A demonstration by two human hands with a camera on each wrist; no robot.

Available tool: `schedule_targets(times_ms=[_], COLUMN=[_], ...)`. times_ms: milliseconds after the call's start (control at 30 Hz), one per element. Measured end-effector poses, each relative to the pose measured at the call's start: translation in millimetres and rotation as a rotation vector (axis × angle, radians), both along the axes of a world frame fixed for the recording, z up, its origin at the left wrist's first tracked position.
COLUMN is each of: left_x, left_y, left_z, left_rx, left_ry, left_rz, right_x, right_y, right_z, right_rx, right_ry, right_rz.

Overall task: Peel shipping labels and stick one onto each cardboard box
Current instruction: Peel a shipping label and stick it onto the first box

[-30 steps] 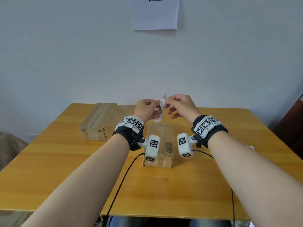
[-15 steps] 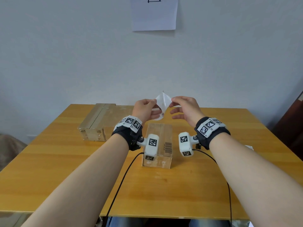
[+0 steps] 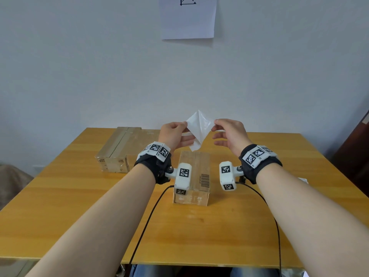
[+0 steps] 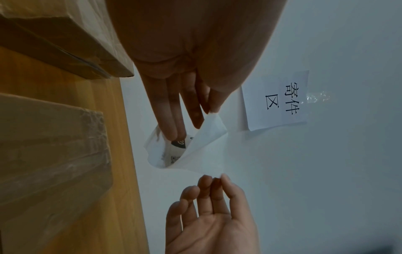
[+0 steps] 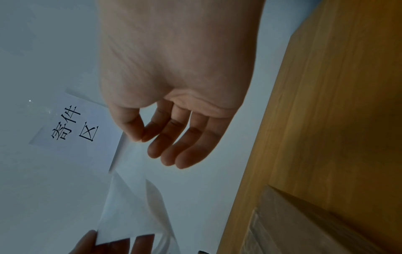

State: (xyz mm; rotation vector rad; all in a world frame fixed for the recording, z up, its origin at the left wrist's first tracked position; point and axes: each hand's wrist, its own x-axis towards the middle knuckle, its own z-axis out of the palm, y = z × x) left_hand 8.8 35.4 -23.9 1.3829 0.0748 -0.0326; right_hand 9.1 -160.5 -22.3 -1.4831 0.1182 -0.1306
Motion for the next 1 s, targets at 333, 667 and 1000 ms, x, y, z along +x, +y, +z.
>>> schedule_targets(times_ms=[333,667,1000], left_x=[3,4,5], left_y=[8,15,16], left_z=[-4,-8,-8], left_rx=[0.061,0.007,-0.013], left_ry=[0.032,0.108,0.126], left_rz=[0.075,0.136,0.143], right_x=[1,4,7], right_y=[-4,-8,-15], right_z=[-3,-10,-16], right_rx=[-0.002,0.075,0.12], right_ry=[0.018,0.057,0.083], right_rz=[-0.045,-0.155,-0.21])
